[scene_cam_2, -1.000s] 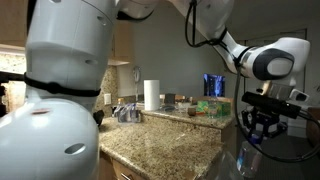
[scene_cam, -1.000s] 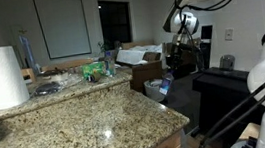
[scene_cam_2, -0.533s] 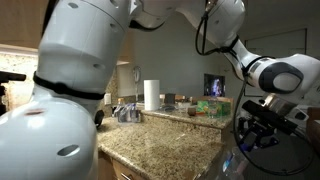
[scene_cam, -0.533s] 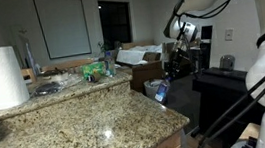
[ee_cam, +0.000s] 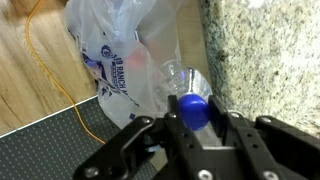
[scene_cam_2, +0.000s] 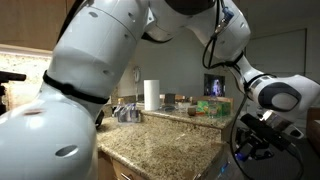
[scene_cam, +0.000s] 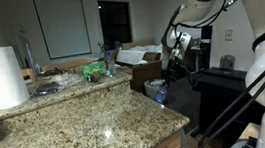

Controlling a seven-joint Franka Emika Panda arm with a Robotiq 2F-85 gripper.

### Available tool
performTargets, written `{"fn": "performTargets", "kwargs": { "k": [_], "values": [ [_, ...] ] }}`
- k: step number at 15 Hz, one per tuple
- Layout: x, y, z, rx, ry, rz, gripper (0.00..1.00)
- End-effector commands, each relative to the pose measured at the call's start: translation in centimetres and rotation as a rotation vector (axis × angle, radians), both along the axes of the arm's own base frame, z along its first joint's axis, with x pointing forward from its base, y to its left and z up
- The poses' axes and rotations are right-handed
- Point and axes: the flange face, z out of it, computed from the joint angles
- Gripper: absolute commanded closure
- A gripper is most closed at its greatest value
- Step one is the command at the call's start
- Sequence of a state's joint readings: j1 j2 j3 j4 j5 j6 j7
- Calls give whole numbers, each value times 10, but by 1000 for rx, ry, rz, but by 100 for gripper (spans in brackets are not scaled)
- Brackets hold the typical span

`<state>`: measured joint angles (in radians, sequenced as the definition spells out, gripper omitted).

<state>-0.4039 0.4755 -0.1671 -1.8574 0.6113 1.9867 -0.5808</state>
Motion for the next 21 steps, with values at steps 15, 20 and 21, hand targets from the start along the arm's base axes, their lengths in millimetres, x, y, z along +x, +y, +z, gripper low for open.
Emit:
{"fn": "performTargets", "kwargs": {
  "k": [15, 20, 21],
  "values": [
    [27, 8, -55, -5, 21, -64, 91],
    [31, 3, -59, -129, -4, -58, 91],
    [31, 6, -60, -146, -4, -45, 91]
  ]
}}
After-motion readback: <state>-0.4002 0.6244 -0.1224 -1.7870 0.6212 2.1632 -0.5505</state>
